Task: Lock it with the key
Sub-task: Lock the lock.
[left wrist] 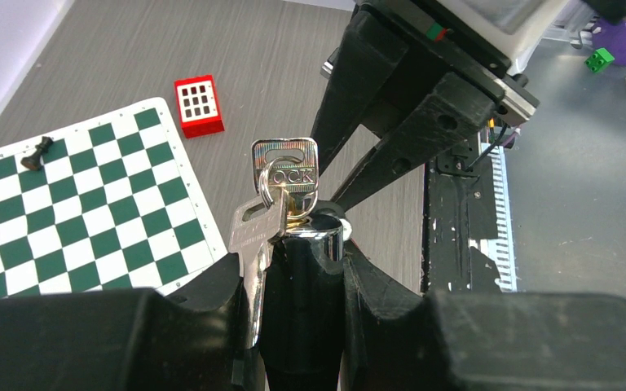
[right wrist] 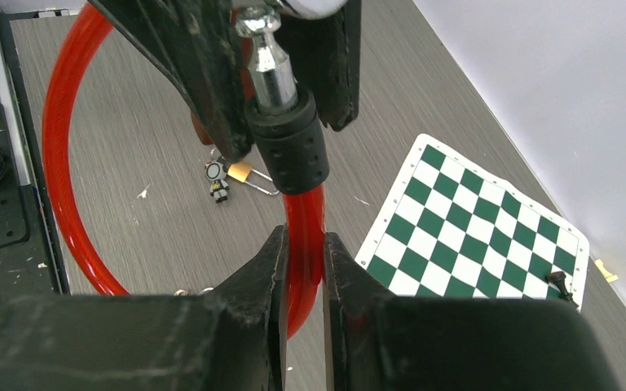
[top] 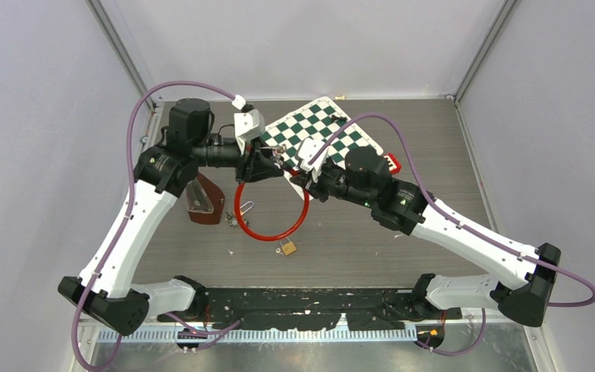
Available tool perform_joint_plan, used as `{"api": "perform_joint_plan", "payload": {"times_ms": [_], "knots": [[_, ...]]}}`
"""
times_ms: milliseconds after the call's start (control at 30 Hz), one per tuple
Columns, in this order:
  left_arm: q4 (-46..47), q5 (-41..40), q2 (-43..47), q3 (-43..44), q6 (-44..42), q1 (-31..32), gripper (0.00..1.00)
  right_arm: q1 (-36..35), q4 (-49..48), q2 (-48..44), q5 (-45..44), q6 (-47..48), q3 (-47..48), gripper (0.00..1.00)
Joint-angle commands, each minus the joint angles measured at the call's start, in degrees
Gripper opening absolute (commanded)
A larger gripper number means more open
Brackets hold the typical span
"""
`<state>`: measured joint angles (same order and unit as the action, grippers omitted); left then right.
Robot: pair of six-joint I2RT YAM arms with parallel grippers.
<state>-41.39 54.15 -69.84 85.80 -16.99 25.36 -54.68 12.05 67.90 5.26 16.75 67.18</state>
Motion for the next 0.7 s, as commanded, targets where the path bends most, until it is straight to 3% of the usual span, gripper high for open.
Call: {"api": "perform_joint_plan", "payload": {"times_ms": [0,467,667], "knots": [[2.10,1.86,2.06,1.16,-2.41,-0.05,0.00,-0.62,-3.03,0.52,0.62,-2.27,0.76,0.05],[1.94,1.10,0.59,0.95,-1.06,0.04,0.00,-0.68,0.27,2.13,5.18,-1.91,5.39,0.05],[-0.43,-0.10,0.23,1.23,-2.61,0.04,0.00,-0.74,-2.79,0.92,5.12,-3.14,5.15,0.05]]}}
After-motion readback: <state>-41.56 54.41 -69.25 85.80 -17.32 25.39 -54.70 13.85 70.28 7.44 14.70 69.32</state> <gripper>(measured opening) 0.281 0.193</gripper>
